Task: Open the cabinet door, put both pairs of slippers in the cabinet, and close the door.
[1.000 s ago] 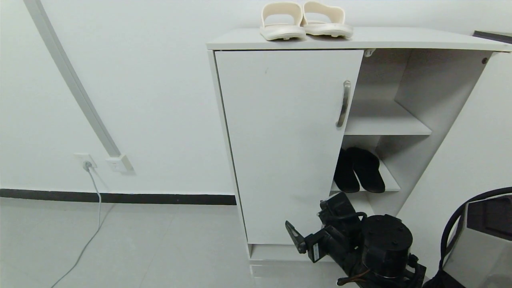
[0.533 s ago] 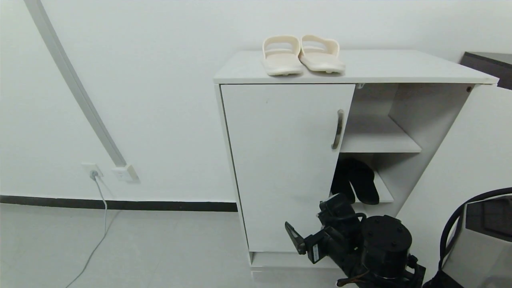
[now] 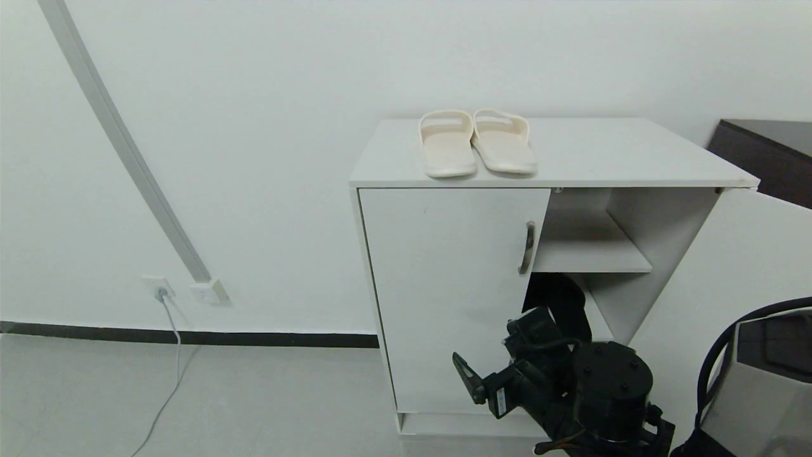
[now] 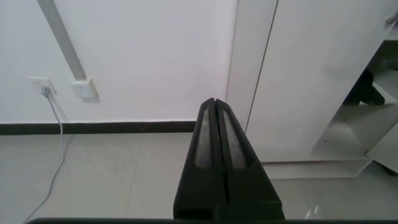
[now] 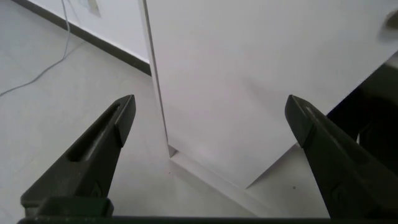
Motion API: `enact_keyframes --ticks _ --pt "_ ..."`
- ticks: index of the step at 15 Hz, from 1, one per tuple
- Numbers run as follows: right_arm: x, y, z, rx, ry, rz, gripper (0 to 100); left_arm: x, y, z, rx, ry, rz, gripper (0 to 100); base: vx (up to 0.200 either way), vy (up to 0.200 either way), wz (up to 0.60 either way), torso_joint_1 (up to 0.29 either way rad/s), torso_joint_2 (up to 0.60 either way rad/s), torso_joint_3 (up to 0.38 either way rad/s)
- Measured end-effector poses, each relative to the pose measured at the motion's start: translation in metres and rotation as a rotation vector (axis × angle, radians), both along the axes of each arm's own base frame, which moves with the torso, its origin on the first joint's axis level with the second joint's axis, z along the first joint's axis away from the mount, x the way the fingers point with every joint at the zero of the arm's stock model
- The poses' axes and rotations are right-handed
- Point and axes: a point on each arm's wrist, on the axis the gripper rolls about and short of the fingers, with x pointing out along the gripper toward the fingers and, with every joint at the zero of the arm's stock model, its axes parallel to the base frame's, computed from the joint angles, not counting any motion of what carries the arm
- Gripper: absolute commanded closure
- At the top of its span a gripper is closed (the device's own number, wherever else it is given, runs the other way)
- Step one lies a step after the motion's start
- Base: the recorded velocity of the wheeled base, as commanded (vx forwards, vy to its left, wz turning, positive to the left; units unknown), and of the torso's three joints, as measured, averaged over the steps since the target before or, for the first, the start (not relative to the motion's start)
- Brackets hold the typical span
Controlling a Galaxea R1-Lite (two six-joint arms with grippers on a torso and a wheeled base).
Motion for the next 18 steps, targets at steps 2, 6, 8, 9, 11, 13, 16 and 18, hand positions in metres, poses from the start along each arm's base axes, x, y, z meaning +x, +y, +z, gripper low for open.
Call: enact_keyframes --ticks 2,6,8,9,11,13,16,18 --pt "0.0 0.0002 0.0001 0.0 -0.001 0.001 0 0.0 0.0 0.0 0.0 0.0 0.0 100 0.0 0.0 0.0 0.171 -0.49 -0.312" --pt "0.0001 0.0001 0.0003 0.0 -0.002 0.0 0 0.0 0.0 0.0 0.0 0.0 0.0 100 0.0 0.0 0.0 0.198 -0.51 -0.314" --pt "0.0 0.0 0.0003 0.0 -0.002 0.001 0 0.0 0.0 0.0 0.0 0.0 0.0 100 0.0 0.0 0.0 0.22 -0.53 -0.312" --pt "0.0 0.0 0.0003 0.0 -0.002 0.0 0 0.0 0.0 0.0 0.0 0.0 0.0 100 0.0 0.0 0.0 0.222 -0.54 -0.325" --pt "0.0001 0.0001 0.0004 0.001 -0.003 0.0 0 0.0 0.0 0.0 0.0 0.0 0.0 100 0.0 0.0 0.0 0.232 -0.54 -0.317" --pt "0.0003 0.0 0.0005 0.001 -0.003 -0.001 0 0.0 0.0 0.0 0.0 0.0 0.001 100 0.0 0.0 0.0 0.249 -0.57 -0.317" --pt "0.0002 0.0003 0.0005 0.001 -0.003 0.0 0 0.0 0.0 0.0 0.0 0.0 0.0 100 0.0 0.0 0.0 0.266 -0.6 -0.334" --pt "0.0007 0.0004 0.0023 0.013 -0.013 -0.001 0 0.0 0.0 0.0 0.001 0.0 0.0 100 0.0 0.0 0.0 0.229 -0.51 -0.283"
